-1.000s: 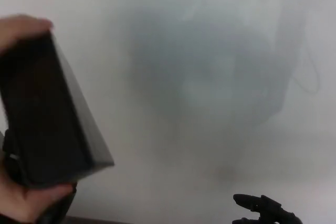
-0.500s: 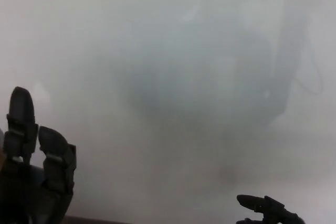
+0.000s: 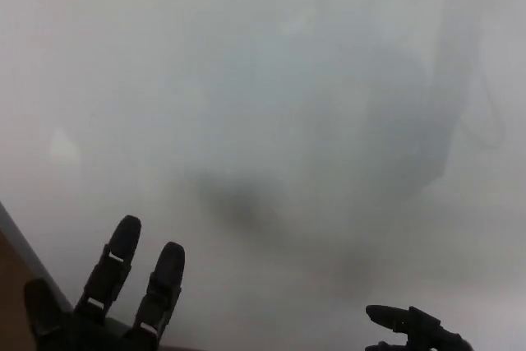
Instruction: A magnetic marker holder is on the left hand side of the white board, the robot put the index and middle finger into the opening of the container and pull off the magnetic holder and hand it to a human on the left hand side.
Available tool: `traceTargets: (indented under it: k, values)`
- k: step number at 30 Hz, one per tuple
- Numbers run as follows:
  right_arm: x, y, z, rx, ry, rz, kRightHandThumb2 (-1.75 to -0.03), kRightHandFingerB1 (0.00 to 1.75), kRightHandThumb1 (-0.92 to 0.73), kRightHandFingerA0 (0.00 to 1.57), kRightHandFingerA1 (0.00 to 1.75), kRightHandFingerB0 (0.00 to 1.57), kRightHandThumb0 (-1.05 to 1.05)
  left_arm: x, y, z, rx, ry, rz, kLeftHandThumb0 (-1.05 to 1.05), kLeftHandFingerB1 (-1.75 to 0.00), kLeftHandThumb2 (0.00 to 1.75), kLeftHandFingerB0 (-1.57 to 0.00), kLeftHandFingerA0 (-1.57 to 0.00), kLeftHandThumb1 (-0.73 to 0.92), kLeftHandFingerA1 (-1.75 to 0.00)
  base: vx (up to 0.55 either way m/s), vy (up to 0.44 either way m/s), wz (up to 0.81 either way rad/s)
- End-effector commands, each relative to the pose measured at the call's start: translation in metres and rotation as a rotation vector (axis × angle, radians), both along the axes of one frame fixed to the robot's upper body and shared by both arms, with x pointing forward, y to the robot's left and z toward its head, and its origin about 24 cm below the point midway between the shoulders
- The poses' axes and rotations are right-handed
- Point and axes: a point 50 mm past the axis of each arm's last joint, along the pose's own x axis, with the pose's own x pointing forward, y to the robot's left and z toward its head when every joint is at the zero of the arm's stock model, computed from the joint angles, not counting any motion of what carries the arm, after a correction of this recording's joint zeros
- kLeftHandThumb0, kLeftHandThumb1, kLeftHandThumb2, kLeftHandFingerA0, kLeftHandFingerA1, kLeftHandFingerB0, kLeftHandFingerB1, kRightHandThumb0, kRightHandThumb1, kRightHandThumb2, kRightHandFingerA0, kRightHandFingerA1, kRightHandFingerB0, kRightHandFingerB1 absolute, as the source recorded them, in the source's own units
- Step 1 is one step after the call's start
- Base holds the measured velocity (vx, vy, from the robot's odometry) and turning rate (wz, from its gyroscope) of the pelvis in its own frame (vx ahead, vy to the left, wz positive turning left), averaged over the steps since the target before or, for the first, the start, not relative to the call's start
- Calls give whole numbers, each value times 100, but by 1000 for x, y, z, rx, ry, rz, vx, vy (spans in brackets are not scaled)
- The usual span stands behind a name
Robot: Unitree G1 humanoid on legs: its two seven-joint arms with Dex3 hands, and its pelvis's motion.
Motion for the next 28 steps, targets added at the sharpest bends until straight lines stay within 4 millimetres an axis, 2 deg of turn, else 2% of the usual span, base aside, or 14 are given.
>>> traceTargets:
  k: [1,4,5,8,9,11,12,13,14,15,16,17,18,28]
  values:
    - [-9,-7,-5,-42,28,-2,-63,45,-75,81,50,65,-57,-36,31,-79,1314,236,-252,-84,-30,61,-27,-47,67,-43,0,0,0]
    - [-15,-6,-7,-42,38,5,-63,45,-75,81,50,65,-57,-43,32,-83,1326,251,-256,-85,-30,61,-28,-45,67,-43,0,0,0]
    - [-34,-5,-14,-44,75,8,-63,45,-75,81,50,65,-58,-63,34,-88,1304,292,-268,-86,-39,89,-17,-25,52,-48,0,0,0]
    - [-63,-5,-23,-45,129,11,-63,45,-75,81,50,65,-58,-93,36,-96,1272,352,-285,-86,-39,89,-17,-25,52,-48,0,0,0]
    - [-70,-5,-25,-32,148,0,-62,45,-73,81,50,66,-58,-100,35,-97,1282,352,-295,-86,-27,61,-16,-20,66,-33,0,0,0]
    - [-80,-5,-28,-16,172,-13,-62,45,-73,81,50,66,-58,-108,35,-99,1296,352,-308,-86,-27,61,-16,-20,66,-33,0,0,0]
    - [-82,-5,-28,-16,175,-16,-62,45,-74,81,49,66,-57,-109,35,-99,1293,350,-306,-84,-25,61,-13,-10,66,-29,0,0,0]
    - [-81,-5,-28,-20,172,-16,-62,45,-74,81,49,66,-57,-109,35,-99,1288,346,-301,-84,-25,61,-13,-10,66,-29,0,0,0]
    - [-82,-5,-28,-22,172,-16,-62,45,-74,81,49,65,-56,-109,35,-100,1287,350,-301,-93,-26,95,-15,0,58,-38,0,0,0]
    - [-82,-5,-28,-23,172,-16,-62,45,-74,81,49,65,-56,-109,35,-100,1290,356,-303,-93,-26,95,-15,0,58,-38,0,0,0]
    - [-79,-5,-27,-21,167,-16,-62,44,-74,80,49,65,-56,-106,36,-99,1301,343,-301,-91,-22,74,-11,-9,55,-28,0,0,0]
    - [-77,-5,-27,-19,163,-15,-62,44,-74,80,49,65,-56,-104,36,-99,1311,331,-299,-91,-22,74,-11,-9,55,-28,0,0,0]
    - [-74,-5,-26,-19,158,-15,-62,44,-74,80,49,66,-57,-101,36,-98,1316,322,-294,-84,-25,92,-10,-8,52,-28,0,0,0]
    - [-57,-4,-21,-30,120,-4,-63,45,-74,81,49,64,-58,-87,36,-97,1337,299,-258,-89,-34,93,-15,-3,56,-39,0,0,0]
